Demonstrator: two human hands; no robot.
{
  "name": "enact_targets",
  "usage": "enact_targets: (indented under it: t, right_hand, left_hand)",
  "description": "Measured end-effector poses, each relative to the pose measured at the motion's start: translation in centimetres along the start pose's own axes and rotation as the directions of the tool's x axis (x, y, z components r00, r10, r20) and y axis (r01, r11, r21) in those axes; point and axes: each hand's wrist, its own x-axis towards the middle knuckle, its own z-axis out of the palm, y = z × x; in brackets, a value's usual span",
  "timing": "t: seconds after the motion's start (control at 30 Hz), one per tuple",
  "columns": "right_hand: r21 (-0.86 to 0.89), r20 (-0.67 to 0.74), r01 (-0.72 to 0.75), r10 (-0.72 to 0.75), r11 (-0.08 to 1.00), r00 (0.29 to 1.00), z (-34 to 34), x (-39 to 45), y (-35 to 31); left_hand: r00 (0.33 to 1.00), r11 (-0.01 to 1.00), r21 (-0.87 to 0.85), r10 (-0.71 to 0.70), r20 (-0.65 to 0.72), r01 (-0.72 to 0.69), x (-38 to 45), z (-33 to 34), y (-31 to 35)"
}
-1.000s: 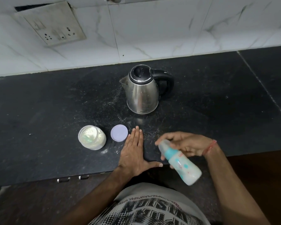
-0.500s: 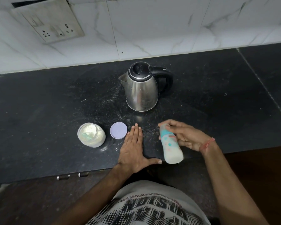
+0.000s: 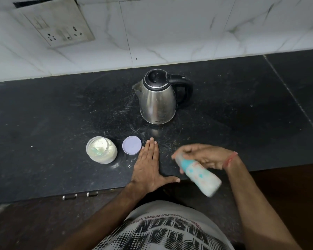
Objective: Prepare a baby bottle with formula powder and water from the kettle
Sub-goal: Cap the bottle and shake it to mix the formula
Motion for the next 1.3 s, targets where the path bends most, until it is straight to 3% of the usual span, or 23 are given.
enact_targets:
  t: [0.13, 0.23, 0.33, 0.37, 0.47, 0.6, 0.7, 0.8, 0.9, 1.0, 1.1, 1.2, 1.3]
  right_hand:
    - [0.067, -0.061, -0.015, 0.019, 0.998, 0.998, 0.5, -0.2, -1.0]
    - [0.040, 0.047, -0.086, 0.084, 0.996, 0.995, 0.5, -0.1, -1.1]
    - [0.088, -0.158, -0.015, 0.029, 0.996, 0.987, 0.0, 0.8, -0.7]
    - [0.088, -0.154, -0.022, 0.035, 0.996, 0.987, -0.3, 0.9, -0.7]
    - [0.058, 0.039, -0.096, 0.094, 0.994, 0.995, 0.1, 0.6, -1.2]
    - [0.139, -0.186, 0.014, 0.012, 0.990, 0.983, -0.7, 1.1, -1.4]
    - [0.106, -0.061, 0.008, -0.001, 0.994, 0.998, -0.2, 1.1, -2.0]
    - [0.225, -0.161, 0.031, 0.006, 0.974, 0.987, -0.4, 0.5, -2.5]
    - [0.080, 0.036, -0.085, 0.083, 0.993, 0.996, -0.4, 0.6, -1.7]
    - [0.149, -0.101, -0.023, 0.038, 0.989, 0.994, -0.9, 0.8, -1.5]
    - [0.092, 0.008, -0.053, 0.052, 0.994, 0.999, -0.1, 0.9, -1.9]
    - [0.120, -0.138, 0.021, -0.004, 0.993, 0.990, -0.5, 1.3, -1.7]
    - [0.094, 0.007, -0.035, 0.035, 0.995, 0.999, -0.4, 1.7, -1.7]
  left_hand:
    - [1.000, 1.000, 0.001, 0.009, -0.009, -0.009, -0.1, 0.1, -0.2]
    - [1.000, 1.000, -0.006, 0.014, -0.023, -0.014, -0.2, 0.1, -0.2]
    - [1.000, 1.000, 0.028, 0.012, -0.016, -0.011, -0.3, 0.1, -0.2]
    - [1.000, 0.999, 0.032, 0.005, -0.024, -0.004, -0.3, 0.1, -0.1]
    - [0.999, 1.000, 0.012, 0.012, -0.048, -0.012, -0.2, 0.3, -0.2]
    - [0.999, 1.000, 0.022, 0.006, -0.046, -0.005, -0.2, 0.3, -0.2]
    - [0.999, 0.999, 0.027, 0.024, -0.044, -0.023, -0.3, 0.2, -0.2]
    - [0.999, 0.999, 0.041, 0.010, -0.036, -0.008, -0.3, 0.2, -0.2]
    - [0.999, 0.998, 0.053, 0.021, -0.027, -0.019, -0.3, 0.1, -0.1]
    - [1.000, 0.999, 0.042, 0.016, -0.025, -0.015, -0.3, 0.1, -0.2]
    - [0.999, 0.999, 0.041, 0.020, -0.030, -0.019, -0.3, 0.1, -0.1]
    - [1.000, 0.999, 0.042, 0.015, -0.021, -0.014, -0.3, 0.1, -0.3]
    - [0.999, 1.000, 0.022, 0.022, -0.033, -0.021, -0.3, 0.0, -0.1]
